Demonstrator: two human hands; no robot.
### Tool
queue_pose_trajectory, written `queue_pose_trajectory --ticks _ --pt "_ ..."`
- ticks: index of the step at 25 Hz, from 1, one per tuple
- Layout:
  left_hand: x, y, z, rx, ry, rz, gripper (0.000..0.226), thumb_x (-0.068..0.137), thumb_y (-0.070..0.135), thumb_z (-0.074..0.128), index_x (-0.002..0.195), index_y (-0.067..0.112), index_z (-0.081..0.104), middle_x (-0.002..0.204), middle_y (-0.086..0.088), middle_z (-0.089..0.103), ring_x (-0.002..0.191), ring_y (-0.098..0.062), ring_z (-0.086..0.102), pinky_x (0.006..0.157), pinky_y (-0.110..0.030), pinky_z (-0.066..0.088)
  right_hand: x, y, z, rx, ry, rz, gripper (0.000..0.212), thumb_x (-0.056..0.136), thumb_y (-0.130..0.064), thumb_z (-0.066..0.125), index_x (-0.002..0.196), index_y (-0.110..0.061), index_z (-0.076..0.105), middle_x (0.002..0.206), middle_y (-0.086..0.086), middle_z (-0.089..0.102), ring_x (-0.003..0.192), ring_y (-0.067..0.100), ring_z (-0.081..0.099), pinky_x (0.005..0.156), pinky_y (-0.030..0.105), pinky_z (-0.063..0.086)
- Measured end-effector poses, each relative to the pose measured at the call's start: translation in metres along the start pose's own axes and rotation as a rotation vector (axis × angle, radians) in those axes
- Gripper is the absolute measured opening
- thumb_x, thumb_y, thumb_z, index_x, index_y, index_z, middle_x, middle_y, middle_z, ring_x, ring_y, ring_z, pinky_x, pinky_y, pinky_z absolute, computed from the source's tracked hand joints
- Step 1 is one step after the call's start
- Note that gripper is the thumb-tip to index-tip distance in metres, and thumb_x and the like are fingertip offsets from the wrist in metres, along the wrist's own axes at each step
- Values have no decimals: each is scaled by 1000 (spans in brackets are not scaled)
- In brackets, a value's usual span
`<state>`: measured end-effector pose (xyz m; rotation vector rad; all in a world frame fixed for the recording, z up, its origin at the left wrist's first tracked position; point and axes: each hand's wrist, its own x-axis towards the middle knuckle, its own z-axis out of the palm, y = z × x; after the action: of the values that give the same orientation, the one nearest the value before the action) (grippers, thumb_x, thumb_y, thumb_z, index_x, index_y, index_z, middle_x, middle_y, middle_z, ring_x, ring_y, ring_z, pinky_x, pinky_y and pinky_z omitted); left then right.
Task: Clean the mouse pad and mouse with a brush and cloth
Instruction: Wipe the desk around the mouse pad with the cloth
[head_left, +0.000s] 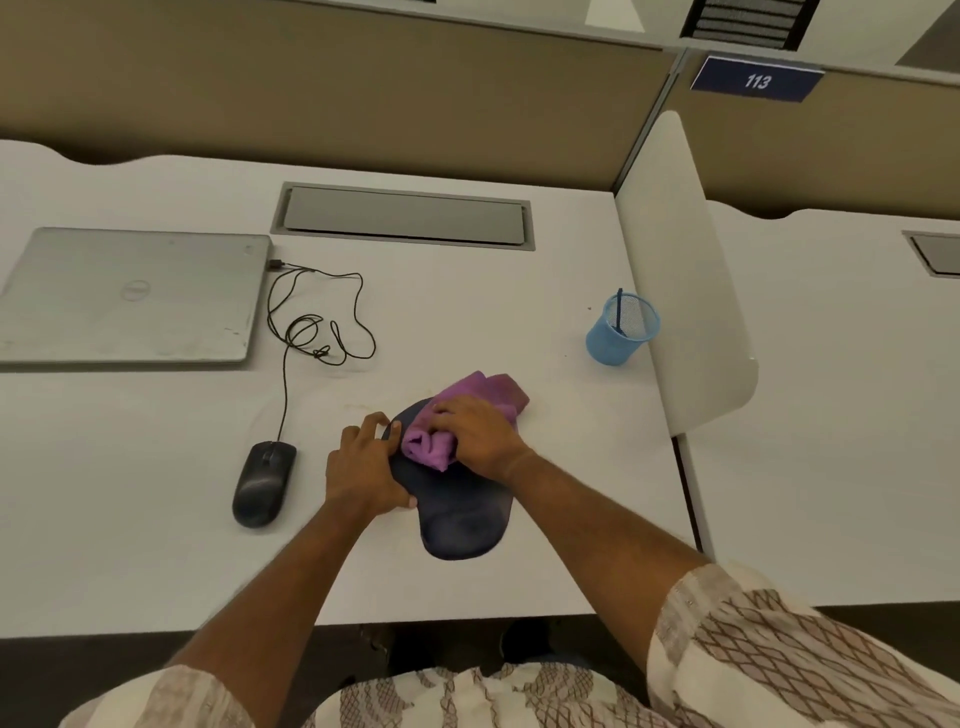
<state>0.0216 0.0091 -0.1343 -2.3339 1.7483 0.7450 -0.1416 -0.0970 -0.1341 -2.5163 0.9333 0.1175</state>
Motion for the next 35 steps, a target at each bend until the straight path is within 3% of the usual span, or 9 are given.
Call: queue_pose_trajectory --ticks 9,15,18,21,23,26,29,31,35 --pt "1 6 -5 -4 -8 -52 114 57 64 84 152 29 31 152 4 25 135 -25 32 103 -39 43 -112 30 10 257 -63 185 29 100 -23 54 124 -13 66 128 2 63 116 16 56 107 26 41" --pt "-4 5 -10 17 -14 -29 114 59 67 82 153 29 28 154 3 23 135 -25 31 103 -39 43 -150 40 -24 163 -224 194 16 92 -21 59 100 -22 73 98 -2 70 89 13 62 80 24 52" --pt "-4 6 -12 14 -27 -29 115 59 66 83 153 28 29 154 3 22 135 -25 30 103 -39 43 -116 25 -40 90 57 107 24 79 -27 60 98 -28 75 94 -8 71 87 8 61 80 23 50" --pt "-3 7 -13 29 -29 -35 114 60 66 83 153 28 29 154 3 22 136 -25 30 105 -39 42 -62 20 -46 194 243 131 44 75 -18 68 117 -30 69 118 -9 67 104 6 54 90 11 38" --pt "-1 7 -13 48 -39 -36 114 61 67 82 153 29 27 155 2 22 137 -25 30 105 -40 42 -38 24 -48 249 185 193 39 77 -18 77 115 -27 72 119 -12 67 108 10 56 92 9 36" --pt "-1 7 -11 50 -38 -40 116 60 69 81 153 30 25 155 3 21 138 -25 29 105 -40 42 -36 30 -38 411 135 288 15 80 -16 77 93 -22 78 99 -25 65 95 7 59 77 -3 36" --pt "0 4 -8 29 -4 -34 116 55 70 82 151 31 31 151 5 25 133 -24 32 101 -39 44 -63 39 -16 263 59 349 20 92 -15 59 105 -12 75 110 -1 70 103 13 61 85 12 42" --pt "2 3 -6 23 -3 -31 116 53 70 83 150 32 33 150 5 26 132 -24 34 100 -39 45 -102 45 -3 215 -1 272 22 96 -17 56 108 -12 73 113 1 67 107 14 59 95 22 45" --pt "7 1 -3 27 4 -24 117 52 71 82 150 33 32 150 7 26 131 -22 34 98 -37 46 -198 64 11 58 -168 88 22 94 -28 55 108 -27 71 121 -12 59 112 3 50 99 21 41"
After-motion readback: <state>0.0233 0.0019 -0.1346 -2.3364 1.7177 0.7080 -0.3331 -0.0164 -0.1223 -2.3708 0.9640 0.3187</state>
